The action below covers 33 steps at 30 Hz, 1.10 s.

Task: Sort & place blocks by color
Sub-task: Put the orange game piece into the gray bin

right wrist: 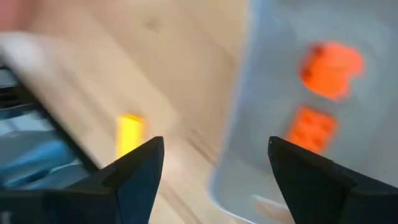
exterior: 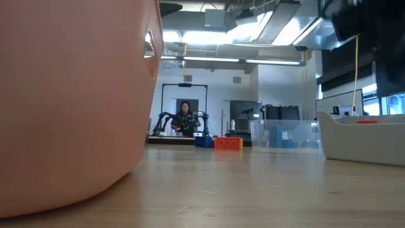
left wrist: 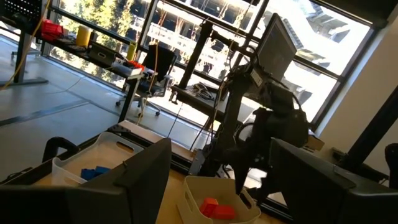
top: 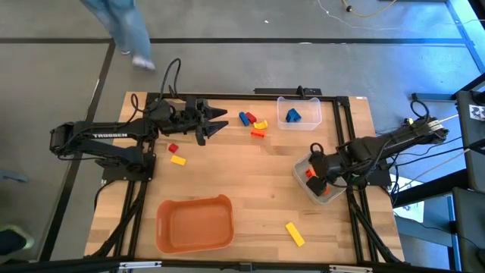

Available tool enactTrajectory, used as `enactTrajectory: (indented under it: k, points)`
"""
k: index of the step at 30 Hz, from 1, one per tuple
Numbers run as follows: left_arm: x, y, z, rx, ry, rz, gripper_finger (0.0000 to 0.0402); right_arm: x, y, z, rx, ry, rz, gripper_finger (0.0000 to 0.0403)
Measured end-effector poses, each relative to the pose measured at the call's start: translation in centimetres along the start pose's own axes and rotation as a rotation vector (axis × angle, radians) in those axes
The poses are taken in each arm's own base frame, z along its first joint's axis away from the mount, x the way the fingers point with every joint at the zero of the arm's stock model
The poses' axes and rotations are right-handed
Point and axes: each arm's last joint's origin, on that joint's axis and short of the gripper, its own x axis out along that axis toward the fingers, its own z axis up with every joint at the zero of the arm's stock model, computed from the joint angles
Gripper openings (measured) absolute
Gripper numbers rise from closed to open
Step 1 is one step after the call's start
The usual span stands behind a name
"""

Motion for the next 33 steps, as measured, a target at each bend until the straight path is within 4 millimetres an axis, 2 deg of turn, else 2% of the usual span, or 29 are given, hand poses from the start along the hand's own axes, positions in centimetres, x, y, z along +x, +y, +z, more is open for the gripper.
enactTrajectory:
  k: [5,10,18,22,33]
  points:
    - [0.0,0.0,0.0,0.0,0.0,0.0,0.0266,-2.3,2.5,1.9,-0.158,-0.17,0.205,0.0289]
    - [0.0,0.0,0.0,0.0,0.0,0.0,0.0266,-3.5,3.5,4.6,-0.227,-0.438,0.314,0.0289]
    - [0.0,0.0,0.0,0.0,0.0,0.0,0.0266,-5.8,2.6,8.9,-0.325,-0.764,0.333,0.0289]
    - [0.0,0.0,0.0,0.0,0.0,0.0,0.0266,-6.9,2.1,10.6,-0.358,-0.871,0.373,0.0289]
    - [0.0,0.1,0.0,0.001,-0.006,0.012,0.0266,-8.3,1.4,12.2,-0.426,-0.975,0.452,0.0289]
